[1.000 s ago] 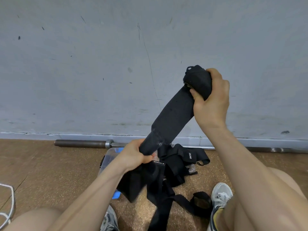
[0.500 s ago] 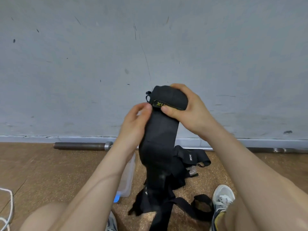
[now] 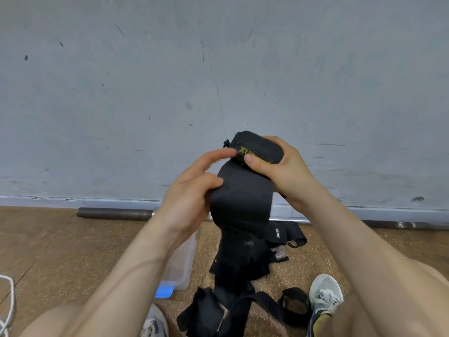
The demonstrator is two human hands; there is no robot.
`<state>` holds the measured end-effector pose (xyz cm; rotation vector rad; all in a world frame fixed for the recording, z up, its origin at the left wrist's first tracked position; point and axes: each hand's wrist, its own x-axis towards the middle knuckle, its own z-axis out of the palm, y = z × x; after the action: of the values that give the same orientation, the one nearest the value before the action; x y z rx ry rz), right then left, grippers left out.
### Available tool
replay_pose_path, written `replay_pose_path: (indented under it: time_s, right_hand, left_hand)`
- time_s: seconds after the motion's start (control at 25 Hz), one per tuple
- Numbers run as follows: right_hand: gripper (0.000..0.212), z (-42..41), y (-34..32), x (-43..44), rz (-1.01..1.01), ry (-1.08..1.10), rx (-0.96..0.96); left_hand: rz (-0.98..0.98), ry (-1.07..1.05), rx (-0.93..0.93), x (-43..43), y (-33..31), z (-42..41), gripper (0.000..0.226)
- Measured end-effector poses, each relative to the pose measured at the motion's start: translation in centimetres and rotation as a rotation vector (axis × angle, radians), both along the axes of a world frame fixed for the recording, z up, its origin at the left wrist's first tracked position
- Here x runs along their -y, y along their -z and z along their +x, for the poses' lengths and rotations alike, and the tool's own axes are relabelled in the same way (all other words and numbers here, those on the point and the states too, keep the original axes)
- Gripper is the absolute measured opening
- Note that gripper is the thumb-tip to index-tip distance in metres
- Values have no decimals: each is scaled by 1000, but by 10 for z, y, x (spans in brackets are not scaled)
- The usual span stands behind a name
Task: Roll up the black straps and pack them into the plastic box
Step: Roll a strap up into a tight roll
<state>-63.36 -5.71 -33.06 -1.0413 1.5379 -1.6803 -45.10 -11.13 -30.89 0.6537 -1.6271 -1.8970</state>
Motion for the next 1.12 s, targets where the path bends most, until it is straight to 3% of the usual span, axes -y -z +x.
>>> replay_pose_path:
  time_s: [0.12, 0.2, 0.32, 0.4, 0.56, 0.6, 0.72, 0.8, 0.88, 1.0, 1.12]
  right_hand:
    - [40, -3, -8, -4, 22, -160, 164]
    - [41, -1, -8, -3, 59, -228, 197]
    - [47, 4, -6, 1, 86, -330, 189]
    - [54, 11, -5, 1, 88, -388, 145]
    - [51, 21, -1, 1, 144, -402, 93]
    - [46, 23, -1, 0, 165, -412, 94]
    - [28, 30, 2, 0, 209, -378, 55]
    - [19, 36, 2, -2, 219, -373, 55]
    - [22, 42, -2, -7, 254, -342, 83]
    - [63, 45, -15, -16, 315, -305, 114]
    - [65, 47, -25, -17, 343, -303, 10]
  left_hand:
    - [-13, 342, -31, 6, -10, 18, 65]
    - [-397, 160, 38, 6, -3, 17, 59]
    - [-1242, -229, 175, 1, 3, 10, 41]
    - [-1418, -299, 179, 4, 4, 9, 30]
    - [-1322, -122, 150, 9, 6, 15, 23]
    - [-1218, -117, 102, 10, 9, 16, 22]
    - [-474, -177, -72, 4, 1, 7, 34]
    - [-249, -261, -89, 6, -1, 3, 48]
    - [-256, -356, -43, 9, -1, 1, 42]
    - [-457, -420, 75, 6, 0, 3, 39]
    - [-372, -417, 59, 3, 0, 3, 40]
